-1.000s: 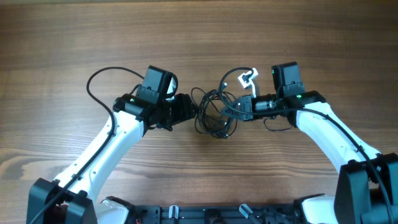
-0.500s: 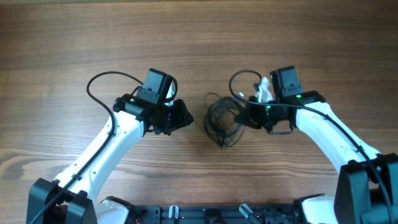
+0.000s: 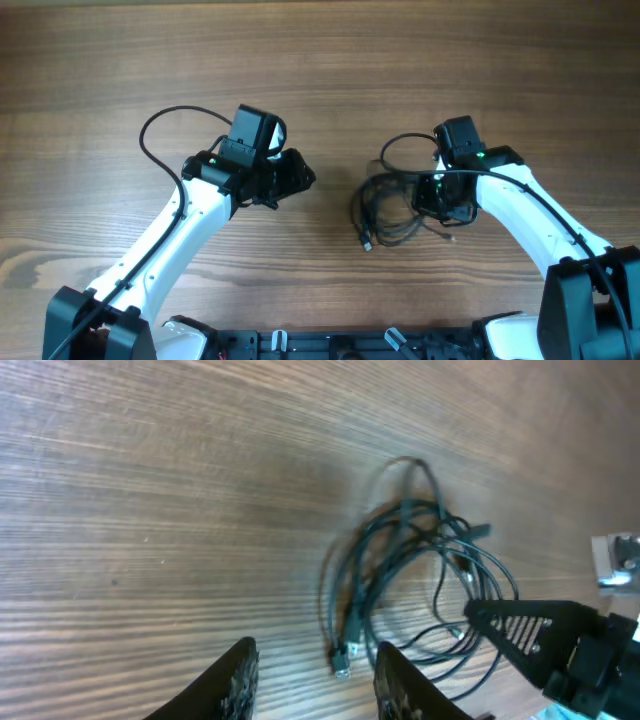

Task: Untangle cables

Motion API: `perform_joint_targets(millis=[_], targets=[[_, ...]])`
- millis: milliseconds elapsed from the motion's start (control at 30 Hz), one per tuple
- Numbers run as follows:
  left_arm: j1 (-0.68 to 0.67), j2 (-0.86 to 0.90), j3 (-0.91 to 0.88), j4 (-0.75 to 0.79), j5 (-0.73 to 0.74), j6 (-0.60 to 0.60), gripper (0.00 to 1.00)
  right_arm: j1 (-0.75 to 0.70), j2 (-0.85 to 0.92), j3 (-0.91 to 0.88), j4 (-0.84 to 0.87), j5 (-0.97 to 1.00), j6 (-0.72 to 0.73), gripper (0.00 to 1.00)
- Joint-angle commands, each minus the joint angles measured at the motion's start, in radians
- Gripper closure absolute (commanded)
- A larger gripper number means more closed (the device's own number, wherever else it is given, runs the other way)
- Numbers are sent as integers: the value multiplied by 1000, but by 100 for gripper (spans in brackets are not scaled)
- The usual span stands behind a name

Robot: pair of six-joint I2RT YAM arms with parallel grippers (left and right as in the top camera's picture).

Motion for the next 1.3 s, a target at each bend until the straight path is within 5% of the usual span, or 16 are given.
perform_joint_targets(millis=[0, 167, 233, 333, 467, 800, 1267], targets=[[1, 2, -5, 3, 2, 5, 60, 1, 13, 3, 81, -349, -100, 92], [1, 2, -5, -5, 2, 5, 59, 35, 13, 3, 216, -533, -57, 91], [1, 2, -5, -6, 2, 5, 59, 63, 13, 3, 232, -511, -55, 82], [1, 2, -5, -6, 2, 5, 50, 83, 13, 3, 179, -319, -42, 50], [1, 2, -5, -5, 2, 5, 43, 53, 13, 3, 39, 77, 55, 39], [-31, 69, -5, 96, -2, 116, 42, -91, -1, 42, -27, 123, -68, 37], [-133, 280, -5, 179, -63, 135, 43, -106, -58, 113, -90, 76, -137, 37]])
